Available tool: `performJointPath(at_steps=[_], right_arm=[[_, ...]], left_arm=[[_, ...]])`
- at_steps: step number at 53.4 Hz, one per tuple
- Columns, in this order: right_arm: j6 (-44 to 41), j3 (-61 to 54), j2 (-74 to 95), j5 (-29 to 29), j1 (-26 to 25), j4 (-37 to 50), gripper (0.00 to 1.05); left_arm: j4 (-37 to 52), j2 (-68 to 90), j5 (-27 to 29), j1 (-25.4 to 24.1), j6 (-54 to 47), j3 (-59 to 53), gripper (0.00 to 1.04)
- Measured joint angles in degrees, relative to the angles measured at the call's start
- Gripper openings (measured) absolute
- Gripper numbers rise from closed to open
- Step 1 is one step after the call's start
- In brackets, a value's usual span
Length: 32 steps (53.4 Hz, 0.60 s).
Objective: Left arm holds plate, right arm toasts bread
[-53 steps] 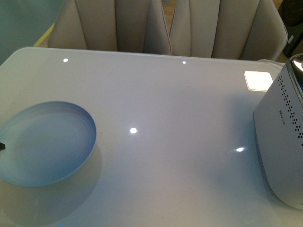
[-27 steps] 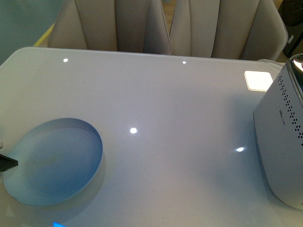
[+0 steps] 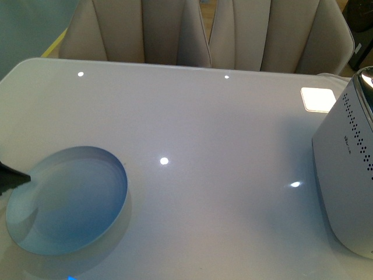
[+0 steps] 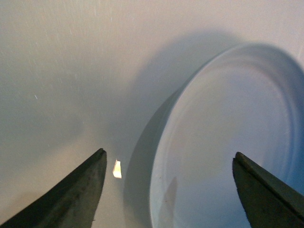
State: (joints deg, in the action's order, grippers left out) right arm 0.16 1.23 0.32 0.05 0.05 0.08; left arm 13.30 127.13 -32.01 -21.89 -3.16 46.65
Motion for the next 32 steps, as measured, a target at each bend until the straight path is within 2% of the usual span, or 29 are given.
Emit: performJointPath(at_steps=[6, 16, 32], right_arm=[[0.0, 0.0, 0.0, 0.0, 0.0, 0.0, 0.96], [0.0, 0.0, 0.0, 0.0, 0.0, 0.0, 0.96], [0.0, 0.0, 0.0, 0.0, 0.0, 0.0, 0.96]], left_arm=[[2.0, -7.5, -0.4, 1.2, 1.9, -1.6, 0.99], [3.0, -21.8, 1.0, 5.8, 6.3, -5.3, 0.98], [2.8, -42.6, 9.0, 12.6, 11.3, -12.3, 0.98]])
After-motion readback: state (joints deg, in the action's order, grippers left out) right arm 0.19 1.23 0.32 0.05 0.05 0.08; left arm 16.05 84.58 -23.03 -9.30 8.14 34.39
